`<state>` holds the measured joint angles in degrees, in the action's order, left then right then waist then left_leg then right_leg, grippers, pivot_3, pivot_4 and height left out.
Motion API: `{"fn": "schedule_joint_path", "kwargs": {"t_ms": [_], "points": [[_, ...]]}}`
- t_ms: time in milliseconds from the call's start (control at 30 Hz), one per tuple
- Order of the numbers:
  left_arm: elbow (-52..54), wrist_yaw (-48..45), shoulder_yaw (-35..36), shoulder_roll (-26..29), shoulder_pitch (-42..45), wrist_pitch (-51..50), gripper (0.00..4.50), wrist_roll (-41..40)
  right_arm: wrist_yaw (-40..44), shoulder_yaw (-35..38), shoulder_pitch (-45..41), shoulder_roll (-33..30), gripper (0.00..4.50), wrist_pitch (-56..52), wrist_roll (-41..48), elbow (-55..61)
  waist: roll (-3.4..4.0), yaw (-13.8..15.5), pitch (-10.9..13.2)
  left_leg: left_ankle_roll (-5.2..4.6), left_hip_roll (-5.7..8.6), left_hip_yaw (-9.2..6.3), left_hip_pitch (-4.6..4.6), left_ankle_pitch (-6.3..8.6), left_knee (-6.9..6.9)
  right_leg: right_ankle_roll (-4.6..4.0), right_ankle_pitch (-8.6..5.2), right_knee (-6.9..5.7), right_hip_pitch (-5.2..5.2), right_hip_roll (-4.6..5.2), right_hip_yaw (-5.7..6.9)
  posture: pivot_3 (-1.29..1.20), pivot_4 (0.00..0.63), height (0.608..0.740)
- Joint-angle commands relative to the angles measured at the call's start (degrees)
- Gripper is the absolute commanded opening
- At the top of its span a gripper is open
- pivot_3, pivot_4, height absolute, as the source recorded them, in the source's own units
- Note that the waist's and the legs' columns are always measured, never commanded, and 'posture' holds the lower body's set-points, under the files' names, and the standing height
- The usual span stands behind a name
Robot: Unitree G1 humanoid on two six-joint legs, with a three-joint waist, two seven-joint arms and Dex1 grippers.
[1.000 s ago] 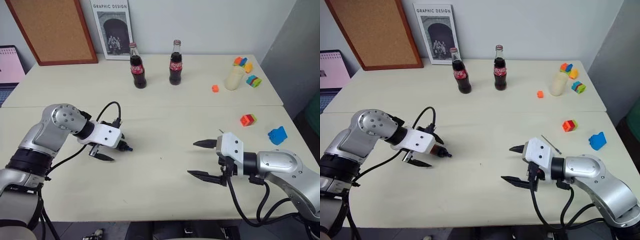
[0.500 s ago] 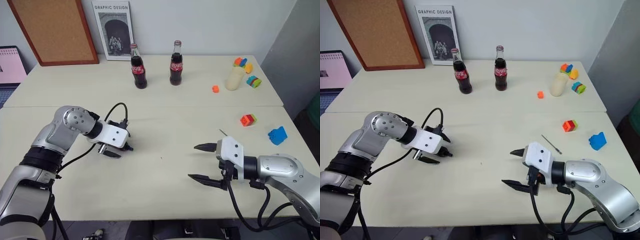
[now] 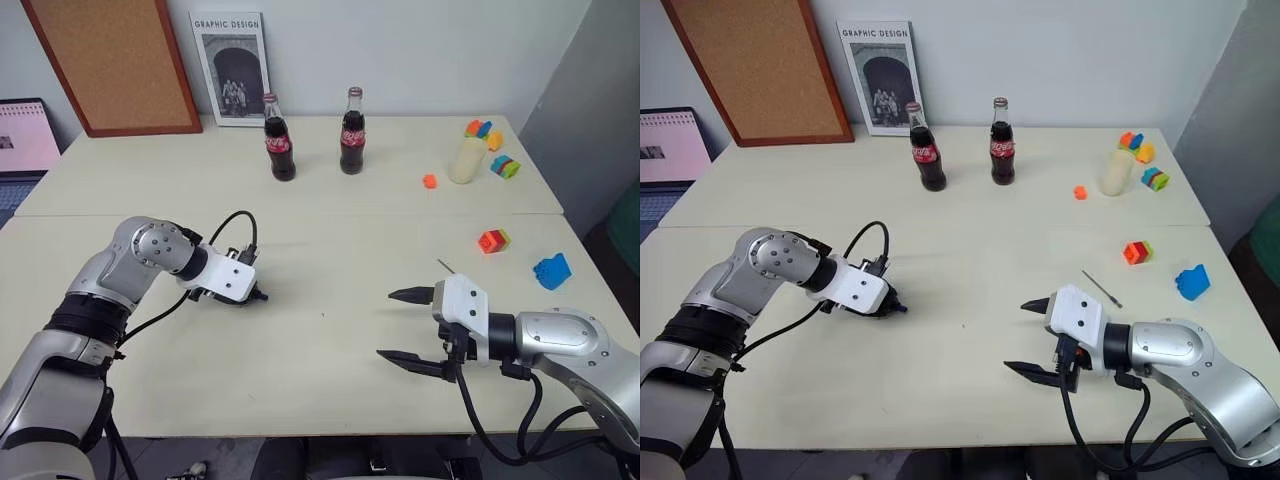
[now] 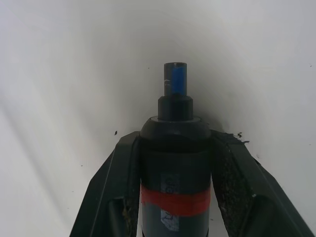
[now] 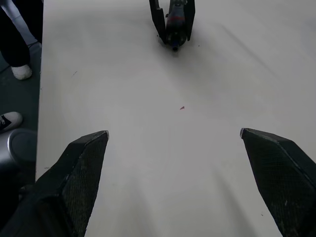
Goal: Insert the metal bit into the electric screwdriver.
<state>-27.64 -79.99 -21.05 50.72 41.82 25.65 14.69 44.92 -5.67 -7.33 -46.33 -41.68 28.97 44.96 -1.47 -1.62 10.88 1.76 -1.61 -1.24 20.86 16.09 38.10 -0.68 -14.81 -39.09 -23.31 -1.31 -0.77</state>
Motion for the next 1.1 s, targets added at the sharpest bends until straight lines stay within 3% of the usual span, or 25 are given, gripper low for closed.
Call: {"fn": "schedule_joint_path", "kwargs": {"t_ms": [33, 233, 467, 600, 767, 1100], "points": [[2.59, -1.38, 1.58, -2.53, 1.17, -4.9, 1.65, -4.42, 0.46, 4.25, -0.37, -1.46, 4.5, -0.15, 2.18, 2.4, 0.0, 0.01, 0.0, 0.0, 0.0, 0.0, 0.0, 0.0, 0.0, 0.0, 0.0, 0.0, 0.0, 0.0, 0.0, 0.0, 0.15, 0.74], [16.39, 0.29, 9.02, -10.88, 2.42, -30.68, 1.65, -19.17, 1.09, 17.58, 0.59, -3.58, 4.5, -3.92, 12.96, 3.19, -0.03, 0.84, 0.02, 0.0, -0.02, -0.02, 0.37, 0.0, 0.09, 0.08, -0.04, 0.2, -0.08, 0.08, -0.01, 0.0, 0.15, 0.74], [27.97, 16.22, 15.51, -26.31, 2.94, -49.11, 1.65, -31.29, -1.42, 28.45, -0.3, -6.3, 4.5, -7.21, 21.0, 0.95, -0.04, 1.18, 0.02, -0.07, 0.05, -0.1, 0.95, 0.05, 0.71, 0.33, -0.11, 0.15, -0.31, 0.35, -0.01, 0.0, 0.15, 0.74], [29.95, 28.93, 17.24, -36.54, 1.25, -48.57, 1.65, -31.73, -4.99, 26.71, -4.45, -5.74, 4.5, -6.88, 20.94, -0.5, -0.05, 1.18, 0.03, -0.07, 0.07, -0.09, 0.92, 0.05, 0.73, 0.47, -0.01, 0.12, -0.29, 0.34, 0.01, 0.0, 0.15, 0.74], [30.64, 37.55, 15.93, -43.03, -2.86, -44.24, 1.65, -29.4, -7.37, 23.15, -8.31, -5.08, 4.5, -6.91, 20.38, -1.12, -0.03, 0.9, 0.02, -0.07, 0.08, -0.07, 0.85, 0.05, 0.69, 0.46, 0.05, 0.1, -0.2, 0.3, -0.12, 0.0, 0.15, 0.74], [30.69, 46.73, 14.07, -46.11, -13.45, -35.05, 1.65, -24.73, -8.8, 18.44, -13.01, -4.87, 4.5, -7.11, 20.89, -2.17, -0.02, 1.35, 0.01, -0.06, 0.06, -0.07, 0.87, 0.04, 0.73, 0.44, 0.06, 0.15, -0.25, 0.32, -0.05, 0.0, 0.15, 0.74]]}}
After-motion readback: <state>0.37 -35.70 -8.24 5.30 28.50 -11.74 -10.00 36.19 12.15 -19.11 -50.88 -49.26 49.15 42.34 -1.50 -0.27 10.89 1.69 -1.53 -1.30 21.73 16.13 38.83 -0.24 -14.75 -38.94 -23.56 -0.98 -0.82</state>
